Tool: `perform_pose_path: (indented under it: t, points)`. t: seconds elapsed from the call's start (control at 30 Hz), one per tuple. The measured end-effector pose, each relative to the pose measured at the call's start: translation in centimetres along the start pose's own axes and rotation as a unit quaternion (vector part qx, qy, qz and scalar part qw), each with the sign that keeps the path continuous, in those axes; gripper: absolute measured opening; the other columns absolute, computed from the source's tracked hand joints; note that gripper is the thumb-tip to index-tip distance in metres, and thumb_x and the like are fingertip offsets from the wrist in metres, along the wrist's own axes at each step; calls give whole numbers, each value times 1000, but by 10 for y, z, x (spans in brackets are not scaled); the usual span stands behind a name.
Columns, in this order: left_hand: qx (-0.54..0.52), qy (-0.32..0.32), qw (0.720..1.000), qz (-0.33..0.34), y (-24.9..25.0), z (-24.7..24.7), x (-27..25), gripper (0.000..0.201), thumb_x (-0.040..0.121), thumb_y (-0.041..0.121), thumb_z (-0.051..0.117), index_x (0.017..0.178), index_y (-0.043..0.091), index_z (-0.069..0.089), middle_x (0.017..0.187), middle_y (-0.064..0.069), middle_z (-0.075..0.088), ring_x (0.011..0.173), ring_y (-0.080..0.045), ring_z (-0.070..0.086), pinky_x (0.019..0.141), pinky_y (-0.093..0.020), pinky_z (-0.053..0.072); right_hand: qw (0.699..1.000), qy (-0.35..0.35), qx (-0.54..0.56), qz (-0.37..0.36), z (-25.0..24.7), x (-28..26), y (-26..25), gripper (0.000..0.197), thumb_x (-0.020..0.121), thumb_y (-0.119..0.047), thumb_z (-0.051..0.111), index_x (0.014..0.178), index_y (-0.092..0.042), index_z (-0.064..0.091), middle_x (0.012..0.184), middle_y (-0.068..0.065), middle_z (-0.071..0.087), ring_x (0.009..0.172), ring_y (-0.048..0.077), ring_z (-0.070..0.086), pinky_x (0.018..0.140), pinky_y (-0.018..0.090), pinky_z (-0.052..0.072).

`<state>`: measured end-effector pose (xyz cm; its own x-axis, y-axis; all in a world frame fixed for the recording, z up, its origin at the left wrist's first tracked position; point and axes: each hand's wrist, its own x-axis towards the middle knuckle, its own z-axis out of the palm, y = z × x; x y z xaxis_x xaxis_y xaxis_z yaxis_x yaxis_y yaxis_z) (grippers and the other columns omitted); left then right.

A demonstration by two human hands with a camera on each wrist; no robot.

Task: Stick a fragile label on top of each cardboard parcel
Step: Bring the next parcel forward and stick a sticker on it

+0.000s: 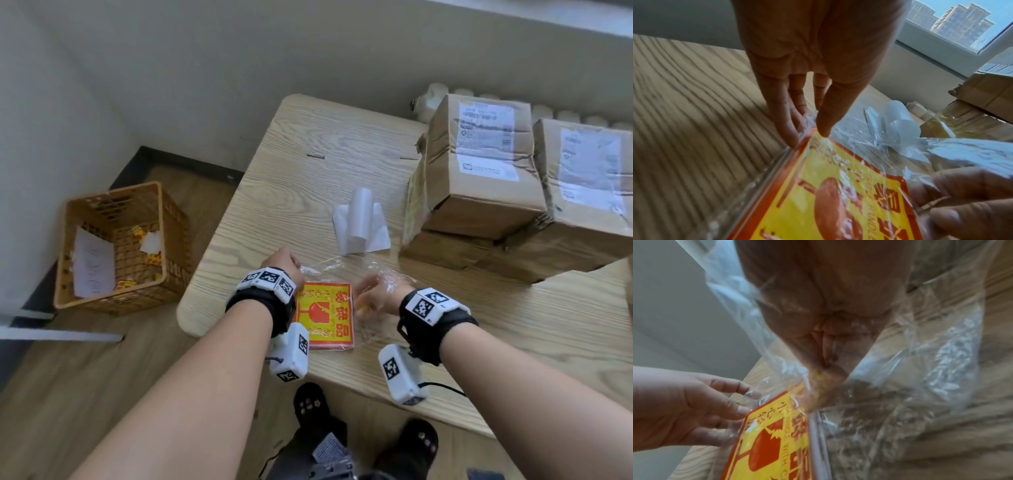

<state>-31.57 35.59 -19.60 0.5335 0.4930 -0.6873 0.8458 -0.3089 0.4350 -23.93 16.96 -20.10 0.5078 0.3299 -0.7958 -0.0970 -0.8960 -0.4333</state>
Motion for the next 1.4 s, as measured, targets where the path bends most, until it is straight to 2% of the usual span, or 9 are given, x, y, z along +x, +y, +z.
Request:
perform_pose_path:
  t: [0.1,0.2,0.4,0.53,0.7,0.87,1.13,1.3,1.4]
  points:
    - [-59,-26,998,2,-3,-1,6,24,62,2,62,72,22,54,89,-4,67,92,-28,68,78,-46,59,1000,4,14,24,3,53,35,37,42,-45,91,71,-36,70,85,0,75,80,18,71,72,35,56]
    - [-94,-45,995,7,1,-1,2,28,69,-6,63,72,20,54,85,-7,66,92,-31,70,76,-50,59,1000,5,2,22,12,148,103,83,12,-81,75,83,-39,68,96,-1,74,86,21,70,82,44,57]
    - [-105,-45,993,15,11,0,-11,26,81,-8,56,77,17,53,74,-7,63,82,-30,69,76,-54,58,999,17,7,49,0,-7,-6,32,75,-47,75,80,-24,54,90,0,62,84,20,58,74,31,45]
    - [-124,-44,991,19,15,0,-15,25,87,-7,52,78,17,52,78,-3,59,67,-19,63,80,-50,58,998,33,-10,52,7,63,42,76,34,-88,68,84,-32,57,102,1,71,88,21,66,85,42,55]
    - [-102,-41,993,30,16,1,-14,24,83,-5,59,78,18,54,74,-2,61,70,-19,65,79,-49,59,999,35,-23,27,0,2,2,24,85,-38,66,79,-21,51,89,1,59,83,18,52,76,31,45]
    - [-35,-26,998,44,16,2,-10,26,82,-1,62,71,21,52,72,2,58,72,-20,66,79,-44,59,998,54,-36,-1,-2,9,5,17,86,-30,64,72,-20,58,83,1,64,79,19,58,73,32,48]
    - [137,25,987,82,13,-8,-5,19,80,9,61,69,22,52,98,-5,69,94,-27,65,79,-31,50,993,102,58,-1,-18,-1,19,27,85,-30,65,100,-8,66,84,8,64,65,16,57,54,20,45]
    - [236,57,968,61,22,-14,-7,21,84,9,56,102,14,68,115,-10,63,103,-31,61,81,-32,48,980,161,89,-79,-38,-24,16,14,87,-11,62,75,-4,66,75,16,72,53,19,65,52,27,53]
    - [234,125,963,49,36,-15,-15,22,84,10,58,103,12,68,126,-13,46,115,-33,49,88,-39,49,962,218,115,-120,-50,-38,21,15,79,-12,71,66,-16,64,68,3,69,57,13,63,61,27,50]
